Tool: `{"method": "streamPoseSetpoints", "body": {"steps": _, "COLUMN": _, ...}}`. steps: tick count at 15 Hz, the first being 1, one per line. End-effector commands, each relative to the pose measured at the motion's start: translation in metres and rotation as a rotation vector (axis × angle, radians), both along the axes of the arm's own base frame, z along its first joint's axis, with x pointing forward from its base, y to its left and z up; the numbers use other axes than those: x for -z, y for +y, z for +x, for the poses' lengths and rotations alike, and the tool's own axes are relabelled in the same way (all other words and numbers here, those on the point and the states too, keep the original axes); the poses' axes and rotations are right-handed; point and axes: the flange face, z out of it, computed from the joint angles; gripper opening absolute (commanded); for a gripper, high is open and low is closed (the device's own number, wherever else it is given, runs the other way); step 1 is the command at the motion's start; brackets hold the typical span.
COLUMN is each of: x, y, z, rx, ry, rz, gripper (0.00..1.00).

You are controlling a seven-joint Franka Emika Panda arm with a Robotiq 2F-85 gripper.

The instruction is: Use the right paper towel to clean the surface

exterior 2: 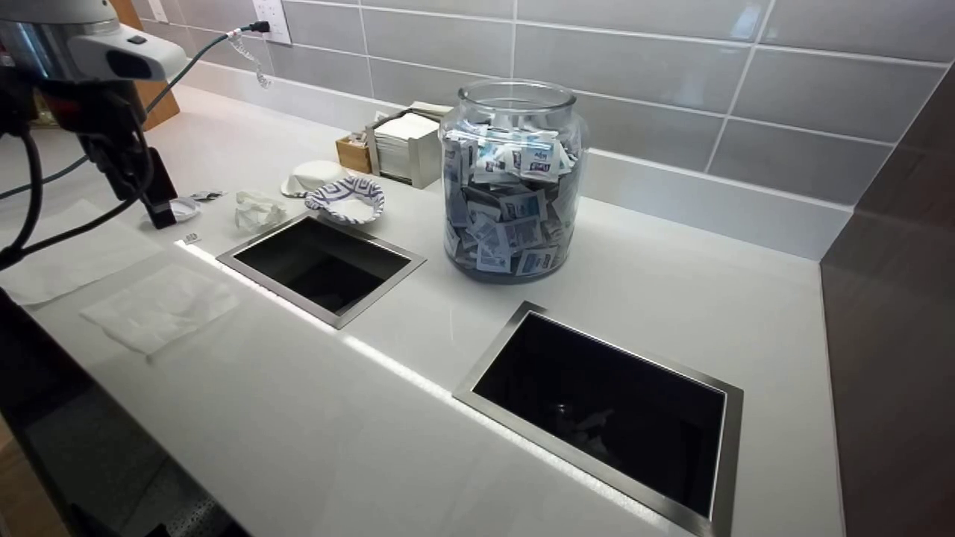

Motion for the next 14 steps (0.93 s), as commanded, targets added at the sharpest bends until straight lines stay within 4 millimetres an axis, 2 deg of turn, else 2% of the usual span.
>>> {"method": "streamPoseSetpoints", "body": {"steps": 1, "x": 0.012, "y": -0.004, "z": 0.002, "rx": 0.040, "ry": 0.028, "rz": -0.018, "gripper": 1.00}}
{"method": "streamPoseSetpoints", "body": {"steps": 5, "x": 0.029, "y": -0.007, "z": 0.003, "rx": 0.071, "ry": 0.076, "rz": -0.023, "gripper": 1.00}}
{"method": "streamPoseSetpoints", "body": {"steps": 14, "x": 0.090, "y": -0.009, "z": 0.007, "rx": 0.051, "ry": 0.183, "rz": -0.036, "gripper": 1.00}}
